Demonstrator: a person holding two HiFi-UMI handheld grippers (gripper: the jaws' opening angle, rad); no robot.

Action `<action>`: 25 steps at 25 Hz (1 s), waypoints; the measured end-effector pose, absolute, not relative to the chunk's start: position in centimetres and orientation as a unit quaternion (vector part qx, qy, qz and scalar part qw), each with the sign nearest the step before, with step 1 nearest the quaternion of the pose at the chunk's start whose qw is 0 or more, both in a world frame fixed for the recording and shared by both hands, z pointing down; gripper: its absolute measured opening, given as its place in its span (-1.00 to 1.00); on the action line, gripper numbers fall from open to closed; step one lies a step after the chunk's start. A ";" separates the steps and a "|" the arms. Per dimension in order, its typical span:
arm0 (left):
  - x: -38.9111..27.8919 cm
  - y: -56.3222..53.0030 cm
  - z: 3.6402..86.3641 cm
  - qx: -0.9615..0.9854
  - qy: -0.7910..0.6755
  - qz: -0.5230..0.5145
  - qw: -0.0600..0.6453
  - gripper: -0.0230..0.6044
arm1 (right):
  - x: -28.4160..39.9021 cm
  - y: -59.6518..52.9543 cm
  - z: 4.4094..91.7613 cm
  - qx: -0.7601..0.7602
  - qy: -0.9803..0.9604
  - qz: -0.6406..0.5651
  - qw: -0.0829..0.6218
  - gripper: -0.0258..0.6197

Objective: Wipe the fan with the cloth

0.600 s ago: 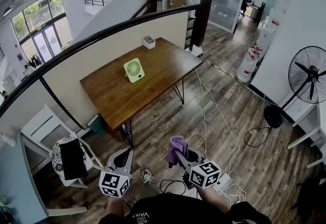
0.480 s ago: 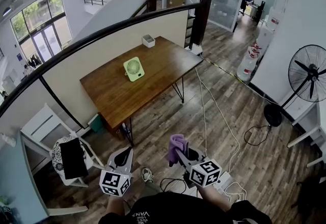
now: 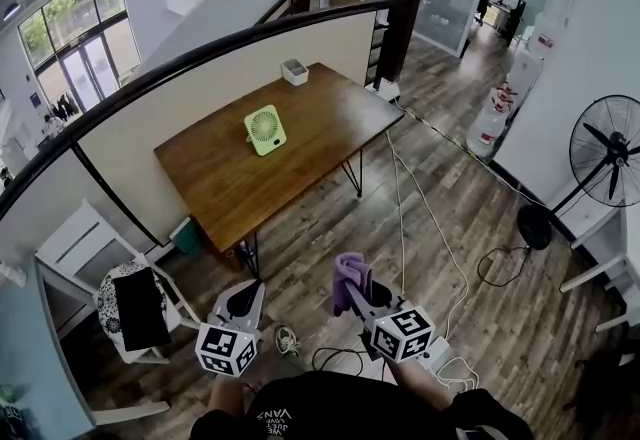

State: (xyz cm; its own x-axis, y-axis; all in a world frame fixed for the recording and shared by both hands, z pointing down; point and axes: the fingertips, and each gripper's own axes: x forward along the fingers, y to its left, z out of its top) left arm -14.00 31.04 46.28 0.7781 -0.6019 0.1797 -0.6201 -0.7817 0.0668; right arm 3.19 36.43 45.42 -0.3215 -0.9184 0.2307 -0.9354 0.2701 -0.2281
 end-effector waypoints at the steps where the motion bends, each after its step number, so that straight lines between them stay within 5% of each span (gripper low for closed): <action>1: -13.9 30.3 46.5 0.941 -0.324 0.076 0.065 -0.89 | 3.3 35.8 45.4 0.584 -0.795 0.160 0.031 -0.63; 25: -14.3 12.6 49.0 0.947 -0.288 0.102 0.099 -0.89 | 1.2 18.4 46.8 0.595 -0.778 0.201 0.024 -0.63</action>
